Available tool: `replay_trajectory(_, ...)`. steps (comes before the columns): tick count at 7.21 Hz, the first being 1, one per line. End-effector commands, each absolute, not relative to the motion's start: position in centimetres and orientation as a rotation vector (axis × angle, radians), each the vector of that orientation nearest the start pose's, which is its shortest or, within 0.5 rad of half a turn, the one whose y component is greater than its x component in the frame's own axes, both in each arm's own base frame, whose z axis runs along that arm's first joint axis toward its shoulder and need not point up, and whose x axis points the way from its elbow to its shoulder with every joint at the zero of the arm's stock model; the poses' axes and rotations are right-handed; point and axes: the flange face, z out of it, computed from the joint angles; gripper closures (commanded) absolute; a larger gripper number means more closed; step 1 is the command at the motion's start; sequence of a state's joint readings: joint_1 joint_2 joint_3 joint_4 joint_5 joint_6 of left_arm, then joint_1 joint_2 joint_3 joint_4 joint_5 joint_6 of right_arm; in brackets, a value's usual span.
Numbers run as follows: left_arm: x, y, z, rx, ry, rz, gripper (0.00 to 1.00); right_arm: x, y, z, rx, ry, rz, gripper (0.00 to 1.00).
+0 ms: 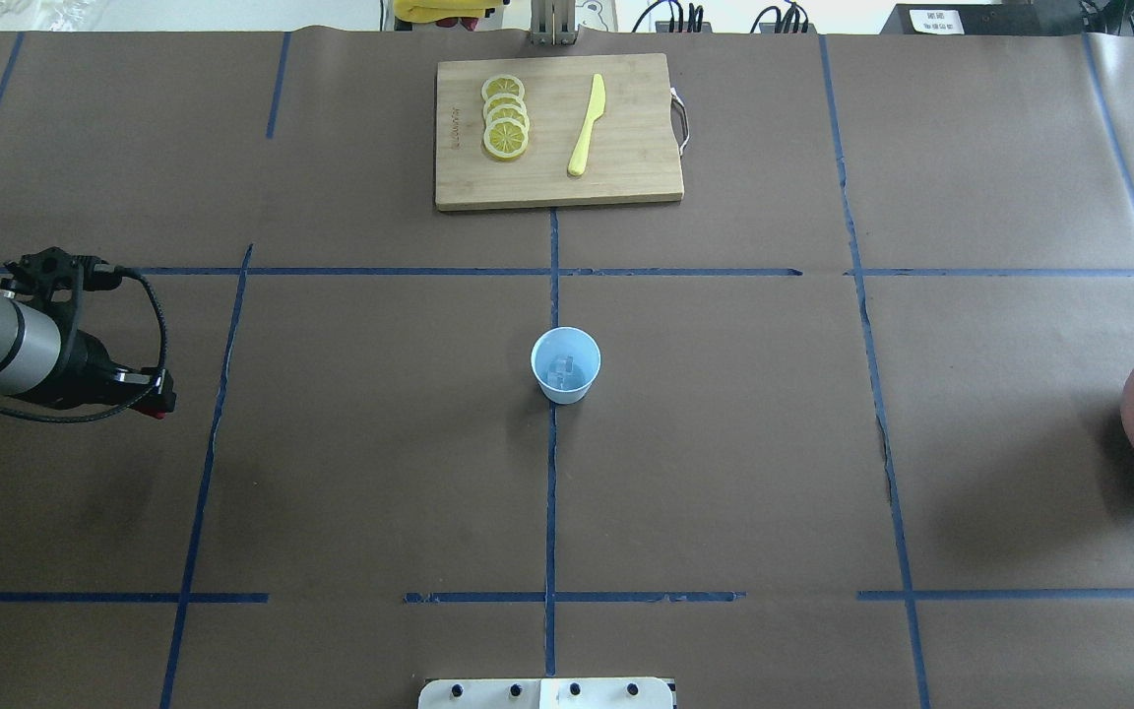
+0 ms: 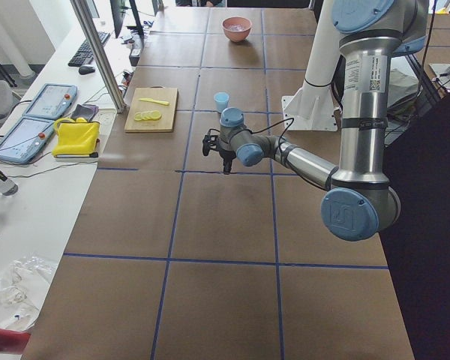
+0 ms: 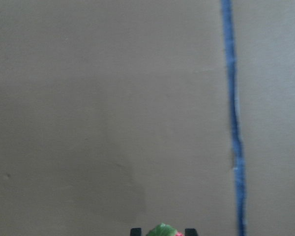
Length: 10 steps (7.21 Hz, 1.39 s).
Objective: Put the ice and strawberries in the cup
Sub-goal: 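Carry the strawberry with the left gripper over the light-blue cup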
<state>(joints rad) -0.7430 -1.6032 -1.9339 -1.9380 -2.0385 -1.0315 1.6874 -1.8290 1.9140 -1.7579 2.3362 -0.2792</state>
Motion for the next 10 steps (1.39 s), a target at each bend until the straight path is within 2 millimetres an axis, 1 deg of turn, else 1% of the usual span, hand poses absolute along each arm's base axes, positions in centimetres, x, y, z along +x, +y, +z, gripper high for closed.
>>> replay_trajectory(1, 35.1, -44.0, 34.3, 0.047, 0.876, -0.118, 0.99, 10.7, -36.4, 62.2, 0.055, -0.769, -0.115, 0.01)
replay_trajectory(2, 37.3, -44.5, 29.7, 0.016, 0.871, -0.149, 0.99, 10.7, -36.4, 62.2, 0.055, -0.769, -0.115, 0.01)
replay_trajectory(3, 41.3, -43.0, 25.1, -0.043, 0.854, -0.177, 0.99, 10.7, -36.4, 62.1, 0.056, -0.769, -0.116, 0.01)
replay_trajectory(4, 44.1, -42.9, 21.4, -0.047, 0.860, -0.235, 0.99, 10.7, -36.4, 62.2, 0.055, -0.769, -0.115, 0.01)
replay_trajectory(5, 48.2, -43.1, 18.3, -0.068, 0.864, -0.298, 0.98, 10.7, -36.4, 62.2, 0.055, -0.769, -0.115, 0.01)
replay_trajectory(6, 51.5, -43.4, 15.8, -0.066, 0.861, -0.330, 0.98, 10.7, -36.4, 62.2, 0.055, -0.769, -0.115, 0.01)
replay_trajectory(7, 54.1, -44.0, 13.3, -0.079, 0.863, -0.363, 0.96, 10.7, -36.4, 62.2, 0.055, -0.769, -0.115, 0.01)
replay_trajectory(8, 56.2, -44.8, 11.4, -0.088, 0.857, -0.383, 0.94, 10.7, -36.4, 62.1, 0.056, -0.771, -0.116, 0.01)
replay_trajectory(9, 57.8, -44.7, 10.5, -0.094, 0.850, -0.388, 0.94, 10.7, -36.4, 62.2, 0.055, -0.769, -0.115, 0.01)
replay_trajectory(10, 58.2, -44.4, 10.3, -0.095, 0.852, -0.381, 0.92, 10.7, -36.4, 62.2, 0.055, -0.769, -0.115, 0.01)
